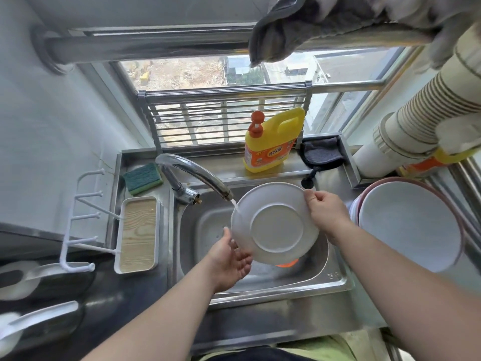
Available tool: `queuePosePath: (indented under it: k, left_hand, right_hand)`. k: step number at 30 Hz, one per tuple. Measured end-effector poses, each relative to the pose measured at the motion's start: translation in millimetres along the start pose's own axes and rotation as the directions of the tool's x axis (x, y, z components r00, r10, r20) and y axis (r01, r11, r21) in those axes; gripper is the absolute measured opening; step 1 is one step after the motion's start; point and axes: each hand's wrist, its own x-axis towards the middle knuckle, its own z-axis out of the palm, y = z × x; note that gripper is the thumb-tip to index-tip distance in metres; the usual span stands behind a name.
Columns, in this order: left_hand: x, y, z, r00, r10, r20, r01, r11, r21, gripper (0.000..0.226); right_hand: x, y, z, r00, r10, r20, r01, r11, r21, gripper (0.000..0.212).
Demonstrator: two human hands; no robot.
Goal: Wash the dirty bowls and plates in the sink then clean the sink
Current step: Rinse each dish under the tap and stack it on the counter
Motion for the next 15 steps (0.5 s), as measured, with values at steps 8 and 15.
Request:
queuePosePath:
  k: [8,15]
  left_hand:
    - [2,16,-21,0.962,0.182,-0.204,-0.123,0.955,0.271,0.053]
    - [-11,38,-43,0.961,0.217,-0.172,-0.221,0.975,0.001,0.039]
  right_hand:
    - [-17,17,29,0.953,0.288,0.09,-0.3,0.931,0.206,0.042]
    - [-32,0,66,0.807,0.441,0.391,-0.579,0.719,0.384,0.029]
